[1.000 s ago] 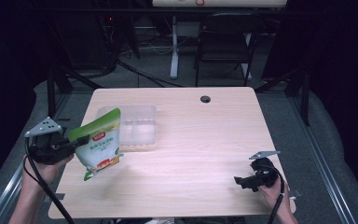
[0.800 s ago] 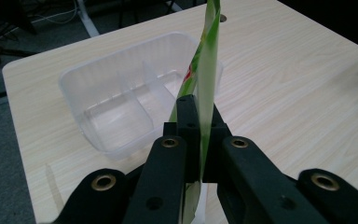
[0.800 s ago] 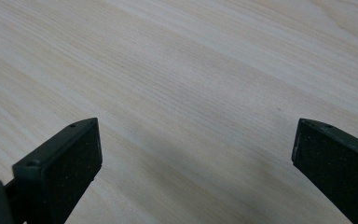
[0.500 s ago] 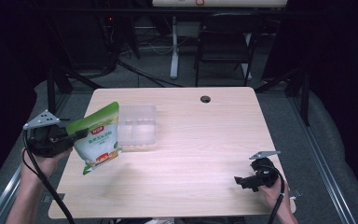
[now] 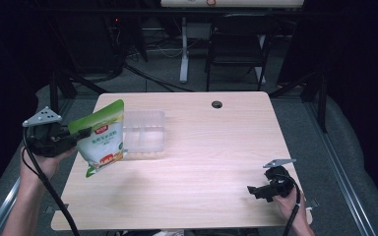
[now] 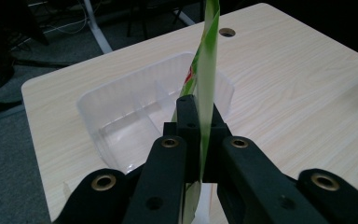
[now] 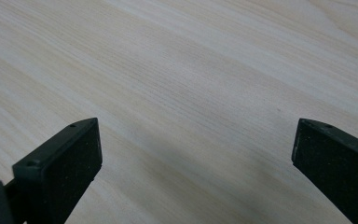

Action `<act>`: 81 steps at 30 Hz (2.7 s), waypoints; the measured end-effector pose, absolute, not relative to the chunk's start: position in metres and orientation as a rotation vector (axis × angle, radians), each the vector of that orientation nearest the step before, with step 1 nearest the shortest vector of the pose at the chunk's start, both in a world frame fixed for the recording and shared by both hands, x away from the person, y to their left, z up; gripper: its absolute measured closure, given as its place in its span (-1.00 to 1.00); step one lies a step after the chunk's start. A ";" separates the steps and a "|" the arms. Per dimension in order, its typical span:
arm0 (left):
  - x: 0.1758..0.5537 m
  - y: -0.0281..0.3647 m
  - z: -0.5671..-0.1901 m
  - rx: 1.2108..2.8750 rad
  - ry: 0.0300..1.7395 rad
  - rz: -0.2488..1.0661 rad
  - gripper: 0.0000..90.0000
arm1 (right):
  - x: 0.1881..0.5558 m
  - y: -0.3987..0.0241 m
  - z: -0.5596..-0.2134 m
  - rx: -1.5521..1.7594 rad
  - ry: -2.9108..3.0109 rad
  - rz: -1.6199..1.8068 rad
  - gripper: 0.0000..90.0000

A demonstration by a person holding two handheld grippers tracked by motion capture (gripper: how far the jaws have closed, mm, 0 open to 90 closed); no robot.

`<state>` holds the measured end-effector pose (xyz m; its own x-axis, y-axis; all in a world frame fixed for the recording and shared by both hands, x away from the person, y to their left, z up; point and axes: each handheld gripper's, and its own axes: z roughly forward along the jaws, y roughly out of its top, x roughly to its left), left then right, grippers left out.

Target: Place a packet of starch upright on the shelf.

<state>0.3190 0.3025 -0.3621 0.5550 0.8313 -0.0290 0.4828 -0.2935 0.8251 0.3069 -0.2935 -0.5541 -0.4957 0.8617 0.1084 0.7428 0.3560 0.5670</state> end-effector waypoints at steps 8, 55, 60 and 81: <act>0.327 0.301 -0.352 1.946 1.056 0.547 1.00 | 0.307 -0.293 -0.555 1.452 2.402 0.849 -0.98; 0.389 0.302 -0.343 1.849 1.158 0.711 1.00 | 0.307 -0.293 -0.555 1.453 2.406 0.850 -0.98; 0.397 0.300 -0.347 1.847 1.176 0.735 1.00 | 0.307 -0.293 -0.555 1.453 2.406 0.850 -0.98; 0.421 0.293 -0.368 1.810 1.232 0.743 1.00 | 0.308 -0.294 -0.555 1.449 2.414 0.858 -0.98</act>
